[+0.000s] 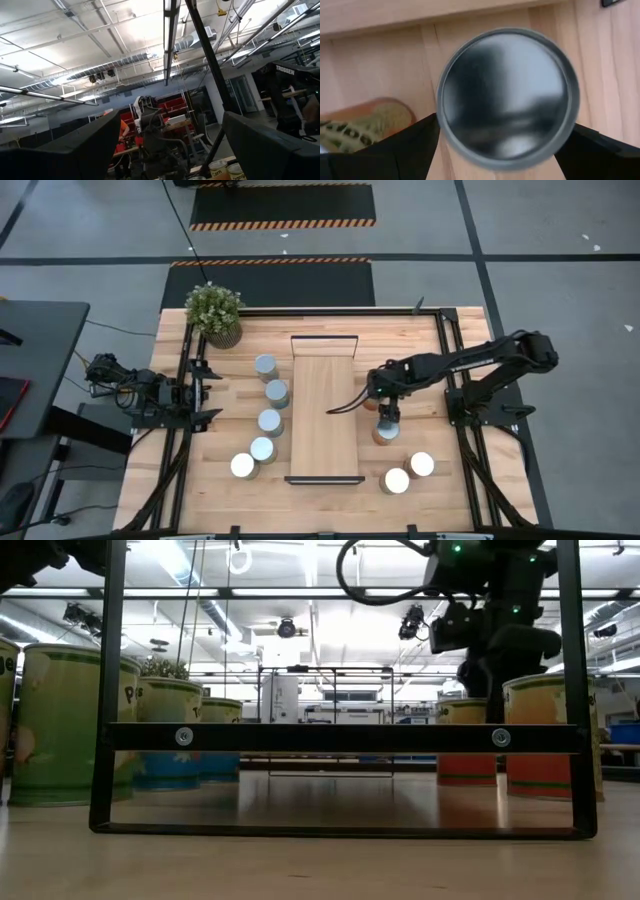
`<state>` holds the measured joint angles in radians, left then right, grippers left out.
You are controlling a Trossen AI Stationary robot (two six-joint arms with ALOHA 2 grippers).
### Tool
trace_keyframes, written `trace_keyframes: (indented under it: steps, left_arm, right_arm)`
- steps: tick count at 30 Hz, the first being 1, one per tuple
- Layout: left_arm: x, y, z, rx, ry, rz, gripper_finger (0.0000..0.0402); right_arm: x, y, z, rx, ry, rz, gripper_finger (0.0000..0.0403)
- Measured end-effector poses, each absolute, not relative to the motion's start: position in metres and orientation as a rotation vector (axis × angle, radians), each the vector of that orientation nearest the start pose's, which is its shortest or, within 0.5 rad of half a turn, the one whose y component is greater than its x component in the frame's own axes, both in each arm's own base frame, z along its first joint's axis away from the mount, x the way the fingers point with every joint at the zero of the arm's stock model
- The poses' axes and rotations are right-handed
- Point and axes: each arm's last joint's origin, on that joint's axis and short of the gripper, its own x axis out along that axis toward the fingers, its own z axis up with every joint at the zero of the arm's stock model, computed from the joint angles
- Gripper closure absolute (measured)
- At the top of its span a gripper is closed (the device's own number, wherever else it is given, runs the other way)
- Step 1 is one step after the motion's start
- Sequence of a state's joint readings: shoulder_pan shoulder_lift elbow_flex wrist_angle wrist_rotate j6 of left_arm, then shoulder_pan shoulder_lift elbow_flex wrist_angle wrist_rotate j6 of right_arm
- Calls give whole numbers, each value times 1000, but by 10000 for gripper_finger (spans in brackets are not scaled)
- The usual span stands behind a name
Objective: Pick and place cans onto a shelf
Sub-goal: Put the top canned pineapple on the shelf
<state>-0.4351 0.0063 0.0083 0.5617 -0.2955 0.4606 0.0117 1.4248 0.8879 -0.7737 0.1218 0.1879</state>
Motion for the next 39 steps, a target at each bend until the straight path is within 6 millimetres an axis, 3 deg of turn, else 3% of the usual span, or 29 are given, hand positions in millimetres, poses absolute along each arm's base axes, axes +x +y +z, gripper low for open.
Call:
trace_keyframes:
  steps: [15,24,27,34,39]
  left_arm:
    - [78,-26,217,241,-542,-5,44]
    - [78,-26,216,240,-532,6,44]
    - [78,-26,216,241,-531,6,44]
    - [78,-26,216,230,-526,1,44]
    - [78,-26,215,221,-525,-2,44]
  right_arm:
    - [261,-6,198,46,1183,-178,43]
    - [262,-7,200,25,1183,-163,83]
    - [266,-8,214,-8,1182,-144,80]
    - [282,-10,270,-130,1085,-155,73]
    - [292,-14,287,-177,1002,-111,76]
